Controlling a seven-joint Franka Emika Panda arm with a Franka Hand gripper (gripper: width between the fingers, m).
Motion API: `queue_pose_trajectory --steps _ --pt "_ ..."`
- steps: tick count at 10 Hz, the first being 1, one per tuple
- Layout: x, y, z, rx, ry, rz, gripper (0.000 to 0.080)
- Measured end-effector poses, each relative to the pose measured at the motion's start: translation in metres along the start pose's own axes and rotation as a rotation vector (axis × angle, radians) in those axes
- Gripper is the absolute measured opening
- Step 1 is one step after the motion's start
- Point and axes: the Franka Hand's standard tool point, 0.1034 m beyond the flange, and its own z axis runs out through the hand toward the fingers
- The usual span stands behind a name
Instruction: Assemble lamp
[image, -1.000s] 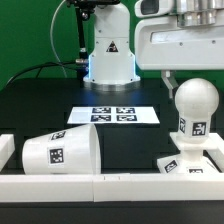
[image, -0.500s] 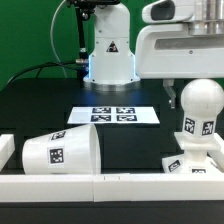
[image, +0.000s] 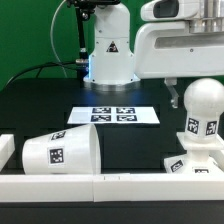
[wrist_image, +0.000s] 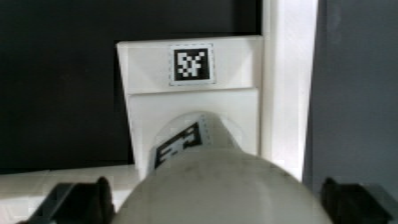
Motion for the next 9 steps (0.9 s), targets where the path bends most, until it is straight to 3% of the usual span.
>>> queue_pose_trajectory --steps 3,5,9 --pt "0.0003 -0.001 0.0 0.001 0.004 0.06 0.057" --pt "0.0015 -0.003 0.0008 0.011 0.042 0.288 0.0571" --pt "0.0029 -0.0043 0.0015 0.1 0.012 0.849 0.0573"
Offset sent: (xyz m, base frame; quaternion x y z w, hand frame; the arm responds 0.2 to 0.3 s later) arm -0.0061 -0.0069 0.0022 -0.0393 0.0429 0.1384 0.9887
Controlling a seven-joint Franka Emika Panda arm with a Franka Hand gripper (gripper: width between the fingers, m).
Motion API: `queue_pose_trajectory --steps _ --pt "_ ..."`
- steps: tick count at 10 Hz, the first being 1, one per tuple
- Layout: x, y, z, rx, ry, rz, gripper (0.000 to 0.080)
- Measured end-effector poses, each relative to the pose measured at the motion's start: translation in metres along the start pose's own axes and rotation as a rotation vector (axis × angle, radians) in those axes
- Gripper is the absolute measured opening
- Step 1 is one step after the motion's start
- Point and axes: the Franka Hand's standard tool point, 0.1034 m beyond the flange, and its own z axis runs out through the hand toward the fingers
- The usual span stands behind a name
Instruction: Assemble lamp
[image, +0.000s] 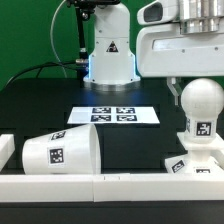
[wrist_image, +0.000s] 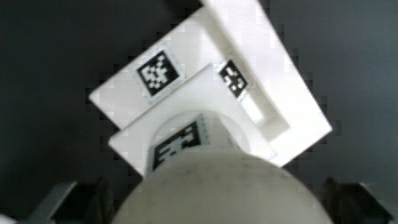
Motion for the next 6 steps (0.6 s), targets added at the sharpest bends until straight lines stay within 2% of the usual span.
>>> queue_pose_trajectory --steps 2,6 --pt "-0.0121 -0.0075 -0.0007 0.005 -0.012 0.194 0.0571" --pt "-0.0148 -0.0082 0.002 0.011 -0.028 0.44 0.0525"
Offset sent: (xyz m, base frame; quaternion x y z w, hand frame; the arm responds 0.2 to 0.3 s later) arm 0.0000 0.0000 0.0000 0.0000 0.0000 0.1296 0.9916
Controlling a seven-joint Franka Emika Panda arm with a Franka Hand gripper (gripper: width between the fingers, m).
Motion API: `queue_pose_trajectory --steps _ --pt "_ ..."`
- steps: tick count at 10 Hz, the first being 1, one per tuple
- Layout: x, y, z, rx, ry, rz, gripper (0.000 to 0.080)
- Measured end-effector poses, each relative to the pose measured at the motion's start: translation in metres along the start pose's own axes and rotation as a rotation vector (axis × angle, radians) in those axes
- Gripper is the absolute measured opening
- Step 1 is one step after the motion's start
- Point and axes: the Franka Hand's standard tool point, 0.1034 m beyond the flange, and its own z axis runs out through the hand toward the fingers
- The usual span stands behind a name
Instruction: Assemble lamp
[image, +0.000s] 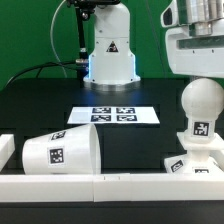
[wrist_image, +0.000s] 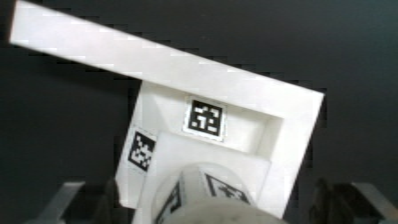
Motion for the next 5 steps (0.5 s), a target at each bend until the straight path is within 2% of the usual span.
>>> queue_pose_trajectory --steps 1,2,4,5 --pt "0.0009 -0.0027 0.0018 0.024 0.0 0.084 0.0525" --pt "0.0005 -0.0029 0.0018 0.024 0.0 0.063 0.0525" --pt "0.0004 -0.0027 0.0021 0.024 0.0 0.063 0.0673" --pt "-0.0012 -0.0032 -0.0003 0.019 -0.004 0.054 0.0673"
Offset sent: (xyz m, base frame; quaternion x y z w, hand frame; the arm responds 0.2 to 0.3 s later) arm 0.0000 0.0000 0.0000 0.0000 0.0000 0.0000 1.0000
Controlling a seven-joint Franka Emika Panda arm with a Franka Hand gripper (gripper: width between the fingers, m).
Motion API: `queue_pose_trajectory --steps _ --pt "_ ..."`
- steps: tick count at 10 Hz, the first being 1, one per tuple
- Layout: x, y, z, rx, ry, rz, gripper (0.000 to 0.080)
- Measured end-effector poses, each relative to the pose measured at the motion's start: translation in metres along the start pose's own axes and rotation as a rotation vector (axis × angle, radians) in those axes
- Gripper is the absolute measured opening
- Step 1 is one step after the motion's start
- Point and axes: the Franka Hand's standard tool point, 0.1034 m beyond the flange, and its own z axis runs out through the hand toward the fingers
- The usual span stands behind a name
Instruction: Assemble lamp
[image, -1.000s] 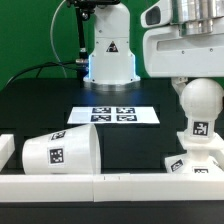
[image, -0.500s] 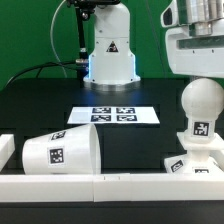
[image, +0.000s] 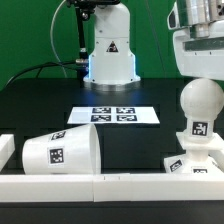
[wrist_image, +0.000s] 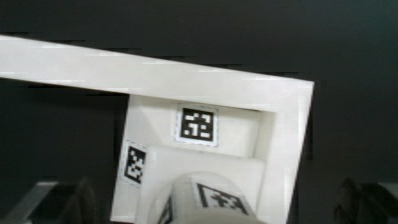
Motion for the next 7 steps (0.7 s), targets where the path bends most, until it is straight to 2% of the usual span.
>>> queue_pose_trajectory --steps 1,3,4,7 --pt "-0.006 -0.002 -0.015 -0.012 -0.02 -0.036 0.0695" --pt "-0.005 -0.01 -0.05 0.014 -0.038 -0.11 0.0698" --pt "-0.002 -0.013 -0.057 0.02 -0.039 -0.105 0.0699" --pt "-0.003 -0.012 -0.053 0.016 -0.039 -0.107 0.0699"
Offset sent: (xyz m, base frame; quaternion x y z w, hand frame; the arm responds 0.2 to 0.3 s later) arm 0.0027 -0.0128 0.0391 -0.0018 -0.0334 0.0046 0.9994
